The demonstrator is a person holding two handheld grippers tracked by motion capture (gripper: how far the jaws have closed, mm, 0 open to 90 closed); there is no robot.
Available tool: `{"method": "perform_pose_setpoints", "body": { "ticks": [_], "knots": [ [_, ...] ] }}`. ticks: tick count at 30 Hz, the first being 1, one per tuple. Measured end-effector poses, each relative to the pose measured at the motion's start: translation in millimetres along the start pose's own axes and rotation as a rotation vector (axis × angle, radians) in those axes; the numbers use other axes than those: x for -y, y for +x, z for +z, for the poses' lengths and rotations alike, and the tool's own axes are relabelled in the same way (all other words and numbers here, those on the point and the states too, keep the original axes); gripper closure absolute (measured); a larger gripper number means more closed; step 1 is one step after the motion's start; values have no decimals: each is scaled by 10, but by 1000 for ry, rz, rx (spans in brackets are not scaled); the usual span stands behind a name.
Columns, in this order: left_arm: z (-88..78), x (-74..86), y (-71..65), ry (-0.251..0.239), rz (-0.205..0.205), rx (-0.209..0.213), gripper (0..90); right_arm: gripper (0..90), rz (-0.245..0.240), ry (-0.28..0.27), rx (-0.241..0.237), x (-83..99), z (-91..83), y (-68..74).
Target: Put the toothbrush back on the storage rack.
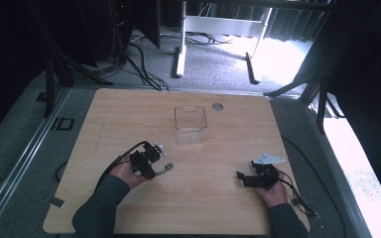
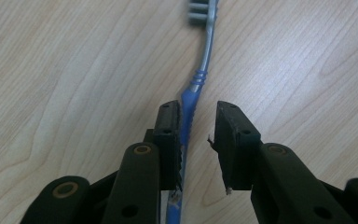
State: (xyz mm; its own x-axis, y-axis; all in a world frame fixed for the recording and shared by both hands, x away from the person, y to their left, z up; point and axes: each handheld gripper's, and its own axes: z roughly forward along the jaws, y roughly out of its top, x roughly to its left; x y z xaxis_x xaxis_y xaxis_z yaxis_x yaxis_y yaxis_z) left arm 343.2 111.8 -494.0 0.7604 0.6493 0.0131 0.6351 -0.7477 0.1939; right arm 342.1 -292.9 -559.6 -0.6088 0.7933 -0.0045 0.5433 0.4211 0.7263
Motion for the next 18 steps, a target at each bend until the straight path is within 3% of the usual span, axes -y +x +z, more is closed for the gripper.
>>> {"method": "perform_pose_setpoints", "body": {
  "ticks": [11, 18],
  "knots": [
    [89, -41, 42, 68, 3, 10, 738, 187, 0, 0, 0, 0, 0, 0],
    [128, -45, 63, 87, -3, 13, 746, 187, 0, 0, 0, 0, 0, 0]
  ]
}}
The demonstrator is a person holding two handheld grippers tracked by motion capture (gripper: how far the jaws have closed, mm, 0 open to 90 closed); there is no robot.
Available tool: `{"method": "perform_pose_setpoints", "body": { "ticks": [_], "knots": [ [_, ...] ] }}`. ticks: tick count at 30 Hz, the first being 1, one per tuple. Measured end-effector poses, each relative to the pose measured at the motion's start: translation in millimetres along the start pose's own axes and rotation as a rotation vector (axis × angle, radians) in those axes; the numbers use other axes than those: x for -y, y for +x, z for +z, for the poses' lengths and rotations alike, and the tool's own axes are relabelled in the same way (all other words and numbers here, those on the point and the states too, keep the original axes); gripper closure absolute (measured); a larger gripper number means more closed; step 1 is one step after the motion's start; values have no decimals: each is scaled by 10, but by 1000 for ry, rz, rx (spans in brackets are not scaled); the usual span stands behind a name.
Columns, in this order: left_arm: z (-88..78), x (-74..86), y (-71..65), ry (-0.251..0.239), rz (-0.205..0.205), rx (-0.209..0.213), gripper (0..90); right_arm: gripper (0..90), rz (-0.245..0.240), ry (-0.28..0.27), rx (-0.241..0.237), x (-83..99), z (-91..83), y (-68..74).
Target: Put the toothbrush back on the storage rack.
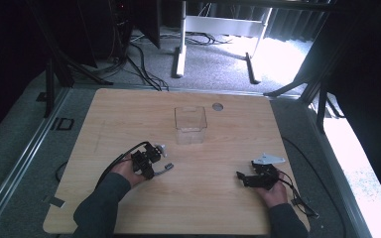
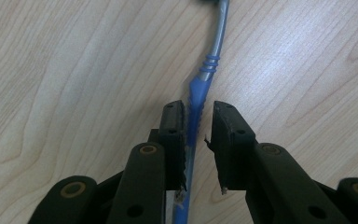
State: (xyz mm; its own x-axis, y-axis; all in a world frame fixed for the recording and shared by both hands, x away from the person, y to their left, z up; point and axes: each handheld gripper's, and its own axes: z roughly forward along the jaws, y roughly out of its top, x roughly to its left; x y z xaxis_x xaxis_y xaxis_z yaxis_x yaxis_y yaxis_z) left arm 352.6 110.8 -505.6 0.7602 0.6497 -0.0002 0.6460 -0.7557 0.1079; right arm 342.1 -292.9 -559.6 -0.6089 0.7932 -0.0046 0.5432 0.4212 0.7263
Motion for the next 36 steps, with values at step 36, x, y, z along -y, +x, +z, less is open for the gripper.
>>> {"method": "perform_pose_setpoints", "body": {
  "ticks": [36],
  "knots": [
    [122, -59, 21, 53, 22, 16, 817, 187, 1, 1, 0, 0, 0, 1]
  ]
}}
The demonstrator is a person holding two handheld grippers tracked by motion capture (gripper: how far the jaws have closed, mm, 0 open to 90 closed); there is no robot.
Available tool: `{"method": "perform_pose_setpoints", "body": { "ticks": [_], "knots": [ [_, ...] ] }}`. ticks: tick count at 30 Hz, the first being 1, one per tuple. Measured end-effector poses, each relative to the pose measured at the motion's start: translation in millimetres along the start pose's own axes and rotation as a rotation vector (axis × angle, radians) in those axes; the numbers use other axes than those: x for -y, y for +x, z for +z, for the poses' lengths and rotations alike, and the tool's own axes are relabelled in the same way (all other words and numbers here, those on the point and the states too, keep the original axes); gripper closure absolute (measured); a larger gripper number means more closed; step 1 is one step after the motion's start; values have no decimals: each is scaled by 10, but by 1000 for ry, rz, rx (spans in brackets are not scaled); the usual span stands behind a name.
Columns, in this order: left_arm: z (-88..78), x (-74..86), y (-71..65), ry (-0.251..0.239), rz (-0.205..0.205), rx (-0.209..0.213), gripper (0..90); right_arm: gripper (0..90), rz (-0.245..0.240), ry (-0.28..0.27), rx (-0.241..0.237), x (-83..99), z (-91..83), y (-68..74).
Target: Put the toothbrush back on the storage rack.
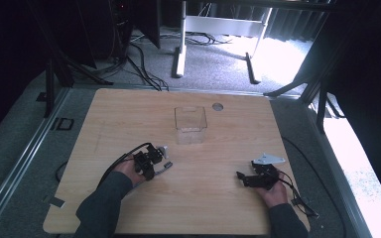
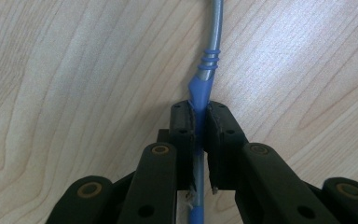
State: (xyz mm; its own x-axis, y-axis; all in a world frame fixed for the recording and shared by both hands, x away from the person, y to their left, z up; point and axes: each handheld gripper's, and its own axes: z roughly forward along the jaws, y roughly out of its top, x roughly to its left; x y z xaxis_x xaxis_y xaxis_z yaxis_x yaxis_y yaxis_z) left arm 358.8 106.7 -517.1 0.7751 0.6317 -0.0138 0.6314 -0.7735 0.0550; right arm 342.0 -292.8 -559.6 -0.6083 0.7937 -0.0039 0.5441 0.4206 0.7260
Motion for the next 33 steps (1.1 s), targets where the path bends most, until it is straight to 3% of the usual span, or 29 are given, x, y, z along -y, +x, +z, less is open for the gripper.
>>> {"method": "perform_pose_setpoints", "body": {
  "ticks": [7, 16, 33],
  "knots": [
    [-3, 5, 7, -10, 7, -2, 827, 187, 0, 0, 0, 0, 0, 0],
    [-187, 66, 48, -100, -38, -40, 828, 187, 0, 0, 0, 0, 0, 0],
    [-427, 170, 118, -230, -104, -66, 827, 187, 1, 0, 0, 0, 0, 1]
  ]
}}
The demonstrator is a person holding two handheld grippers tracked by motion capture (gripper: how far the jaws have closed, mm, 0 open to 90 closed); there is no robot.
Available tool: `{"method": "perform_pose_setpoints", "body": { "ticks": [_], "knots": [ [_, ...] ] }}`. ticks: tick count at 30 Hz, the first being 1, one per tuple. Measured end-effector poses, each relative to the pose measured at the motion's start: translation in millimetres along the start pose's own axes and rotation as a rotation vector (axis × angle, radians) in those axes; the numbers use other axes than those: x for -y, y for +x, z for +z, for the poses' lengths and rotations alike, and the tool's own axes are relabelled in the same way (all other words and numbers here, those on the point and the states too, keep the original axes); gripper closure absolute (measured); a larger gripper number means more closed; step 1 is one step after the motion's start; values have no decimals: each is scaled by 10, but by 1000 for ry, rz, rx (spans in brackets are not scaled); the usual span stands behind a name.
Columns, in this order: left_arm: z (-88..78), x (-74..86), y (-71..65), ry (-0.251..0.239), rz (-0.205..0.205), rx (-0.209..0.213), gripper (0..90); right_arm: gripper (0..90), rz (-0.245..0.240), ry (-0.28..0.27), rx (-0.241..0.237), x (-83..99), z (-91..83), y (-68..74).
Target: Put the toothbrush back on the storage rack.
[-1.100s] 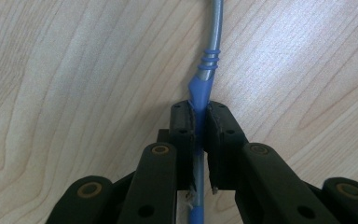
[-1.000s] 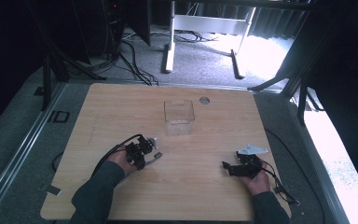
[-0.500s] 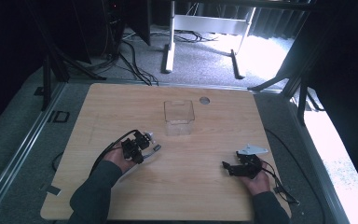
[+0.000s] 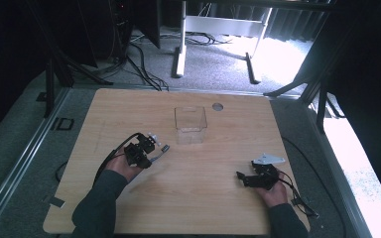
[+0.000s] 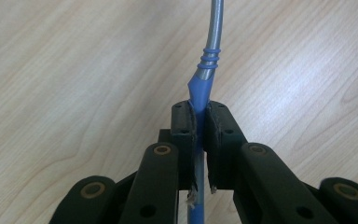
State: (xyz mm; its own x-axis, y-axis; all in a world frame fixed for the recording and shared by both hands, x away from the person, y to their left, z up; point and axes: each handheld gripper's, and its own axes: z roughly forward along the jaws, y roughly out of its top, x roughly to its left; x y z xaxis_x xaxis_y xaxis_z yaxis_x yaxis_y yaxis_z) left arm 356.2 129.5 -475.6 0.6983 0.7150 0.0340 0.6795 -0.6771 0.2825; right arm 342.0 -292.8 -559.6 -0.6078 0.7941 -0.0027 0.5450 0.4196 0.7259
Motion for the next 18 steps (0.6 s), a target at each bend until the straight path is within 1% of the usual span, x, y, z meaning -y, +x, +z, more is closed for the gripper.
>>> {"method": "perform_pose_setpoints", "body": {
  "ticks": [1, 2, 3, 8, 12, 16, 17, 18],
  "knots": [
    [-26, 4, 12, -18, -10, -8, 827, 187, 0, 0, 0, 0, 0, 0],
    [-26, 4, 12, -18, -10, -8, 827, 187, 0, 0, 0, 0, 0, 0],
    [-48, 8, 17, -36, -22, -14, 827, 187, 1, 0, 0, 0, 0, 1],
    [-80, 16, 29, -56, -30, -23, 827, 187, 2, 0, 0, 0, 0, 1],
    [-101, 23, 50, -77, -47, -41, 827, 187, 1, 0, 0, 0, 0, 0],
    [-134, 31, 58, -113, -67, -43, 827, 187, 0, 0, 0, 0, 0, 0],
    [-134, 31, 58, -113, -67, -43, 827, 187, 0, 0, 0, 0, 0, 0],
    [-153, 34, 60, -128, -67, -45, 827, 187, 0, 0, 0, 0, 0, 0]
  ]
}}
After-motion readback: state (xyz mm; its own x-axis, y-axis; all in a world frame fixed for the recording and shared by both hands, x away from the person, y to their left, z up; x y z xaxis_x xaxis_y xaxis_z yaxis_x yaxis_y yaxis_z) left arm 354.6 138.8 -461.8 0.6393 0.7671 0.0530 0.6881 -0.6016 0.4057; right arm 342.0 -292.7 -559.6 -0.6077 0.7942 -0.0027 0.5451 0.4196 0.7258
